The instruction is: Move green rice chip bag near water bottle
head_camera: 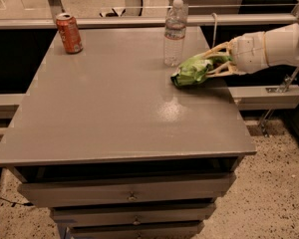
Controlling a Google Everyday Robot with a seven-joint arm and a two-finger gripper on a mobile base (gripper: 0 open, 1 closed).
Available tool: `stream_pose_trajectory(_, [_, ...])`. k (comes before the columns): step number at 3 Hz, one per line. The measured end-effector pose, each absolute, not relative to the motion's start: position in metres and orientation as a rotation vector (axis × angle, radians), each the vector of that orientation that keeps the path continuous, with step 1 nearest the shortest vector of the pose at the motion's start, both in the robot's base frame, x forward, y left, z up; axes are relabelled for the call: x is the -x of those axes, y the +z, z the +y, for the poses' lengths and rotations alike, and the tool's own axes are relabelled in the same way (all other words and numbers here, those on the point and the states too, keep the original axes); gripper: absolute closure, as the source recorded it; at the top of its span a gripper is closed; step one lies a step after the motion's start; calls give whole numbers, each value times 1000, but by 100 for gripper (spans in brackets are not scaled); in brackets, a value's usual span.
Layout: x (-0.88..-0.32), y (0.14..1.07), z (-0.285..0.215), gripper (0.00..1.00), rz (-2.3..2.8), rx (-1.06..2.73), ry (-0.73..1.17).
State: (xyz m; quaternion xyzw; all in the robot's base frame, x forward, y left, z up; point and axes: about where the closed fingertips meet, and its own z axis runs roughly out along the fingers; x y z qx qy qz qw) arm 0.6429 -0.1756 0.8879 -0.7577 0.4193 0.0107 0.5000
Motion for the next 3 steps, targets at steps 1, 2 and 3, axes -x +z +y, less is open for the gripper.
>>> stream_pose_trajectory(1, [-641, 878, -173, 12, 1024, 1827, 38])
stream_pose_trajectory(2, [-640, 870, -171, 0, 1036, 1824, 48])
stream_pose_trajectory(3, [-638, 866, -170, 0, 1046, 1821, 58])
